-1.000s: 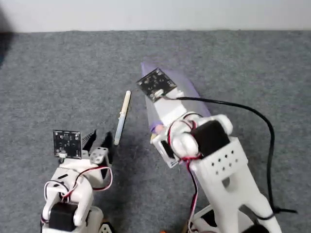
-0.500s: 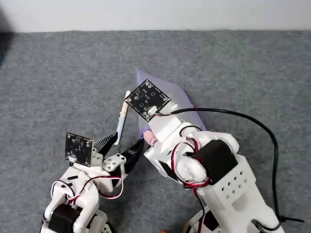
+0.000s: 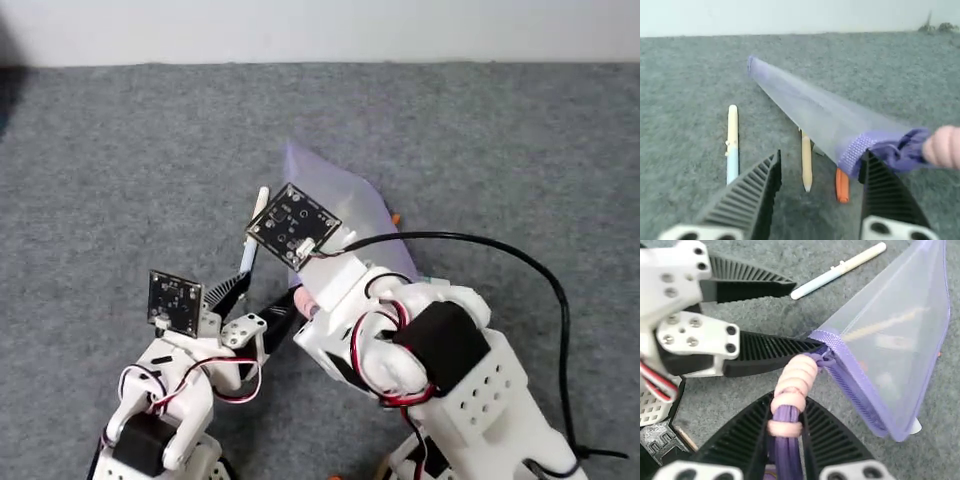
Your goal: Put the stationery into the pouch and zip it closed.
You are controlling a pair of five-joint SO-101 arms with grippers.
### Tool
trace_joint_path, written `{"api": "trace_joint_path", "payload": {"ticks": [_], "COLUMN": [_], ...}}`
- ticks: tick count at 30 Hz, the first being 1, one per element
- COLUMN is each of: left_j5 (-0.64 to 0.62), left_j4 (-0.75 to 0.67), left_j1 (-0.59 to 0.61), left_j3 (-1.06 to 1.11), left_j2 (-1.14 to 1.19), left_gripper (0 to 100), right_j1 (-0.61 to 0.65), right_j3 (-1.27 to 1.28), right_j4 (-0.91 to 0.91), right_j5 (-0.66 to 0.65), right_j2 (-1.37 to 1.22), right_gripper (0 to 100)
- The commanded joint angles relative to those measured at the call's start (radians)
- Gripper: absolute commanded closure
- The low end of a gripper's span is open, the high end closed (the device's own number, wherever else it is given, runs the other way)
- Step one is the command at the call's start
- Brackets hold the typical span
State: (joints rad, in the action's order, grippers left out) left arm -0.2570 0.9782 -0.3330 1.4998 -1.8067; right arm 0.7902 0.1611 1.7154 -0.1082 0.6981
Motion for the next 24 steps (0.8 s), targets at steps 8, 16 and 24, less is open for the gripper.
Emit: {"api": "trace_joint_path", "payload": {"ticks": [8, 16, 24], "left_j5": [0.006, 0.078, 0.150], "left_j4": [-0.015, -0.087, -0.147], "left_j1": [-0.005, -0.005, -0.005], "left_j3": [-0.019, 0.025, 0.067], "left_j2": [0.002, 0.002, -0.002], "left_gripper": [76, 87, 98], "right_j1": [0.018, 0.120, 0.125], "right_j3": [-0.011, -0.011, -0.011], "right_j4": [-0.030, 0.010, 0.047], "right_j5": [-0.008, -0.003, 0.028], "right_j2": [0.041, 0.041, 0.042], "right_gripper": [99.1, 99.1, 99.1]}}
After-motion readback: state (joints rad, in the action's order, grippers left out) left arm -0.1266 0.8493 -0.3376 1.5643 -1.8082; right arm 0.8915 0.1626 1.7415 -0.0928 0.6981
